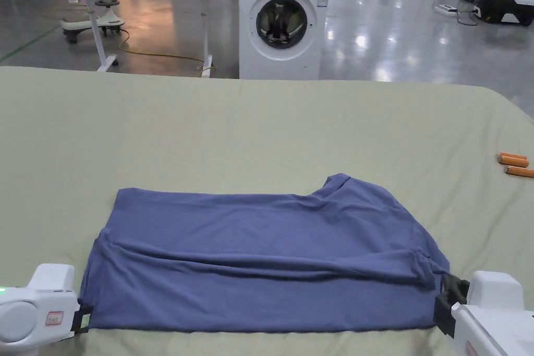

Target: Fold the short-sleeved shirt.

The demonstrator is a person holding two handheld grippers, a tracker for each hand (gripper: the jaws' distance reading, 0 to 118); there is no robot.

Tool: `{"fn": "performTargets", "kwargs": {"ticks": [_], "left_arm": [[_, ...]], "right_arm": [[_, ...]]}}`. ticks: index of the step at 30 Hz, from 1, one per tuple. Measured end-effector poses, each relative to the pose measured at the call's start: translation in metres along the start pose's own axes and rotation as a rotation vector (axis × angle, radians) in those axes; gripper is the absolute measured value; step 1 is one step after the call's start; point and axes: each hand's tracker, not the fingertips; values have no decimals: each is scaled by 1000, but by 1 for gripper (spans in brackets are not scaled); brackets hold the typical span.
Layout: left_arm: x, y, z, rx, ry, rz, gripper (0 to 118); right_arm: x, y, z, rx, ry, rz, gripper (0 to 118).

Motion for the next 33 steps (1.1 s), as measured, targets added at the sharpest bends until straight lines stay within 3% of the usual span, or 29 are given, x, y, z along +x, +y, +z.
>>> {"fn": "performTargets", "kwargs": {"ticks": [4,6,8,10,15,18,19,21,22,24,33], "left_arm": [[-6,-5,22,57,-4,6,1],[-10,-8,31,79,-22,27,1],[-16,-9,36,87,-34,37,0],[-16,-11,40,88,-39,46,0],[-19,-14,37,82,-49,53,0],[-19,-16,36,78,-50,63,0],[-19,-16,35,78,-50,65,0],[-19,-16,34,78,-49,70,0],[-19,-16,35,78,-49,70,0],[-20,-14,38,88,-50,73,0],[-34,4,86,205,-104,60,0]], "right_arm": [[26,4,-28,-110,13,12,1],[38,4,-43,-163,37,-5,20],[44,4,-60,-251,45,23,55],[49,1,-74,-315,69,23,64],[52,-14,-101,-425,107,20,64],[47,-10,-95,-411,90,29,59],[46,-8,-94,-411,96,31,48],[43,-7,-92,-406,137,41,10],[41,-6,-90,-405,141,37,7],[38,-2,-86,-408,121,67,6],[41,50,-27,-339,136,63,5]]}}
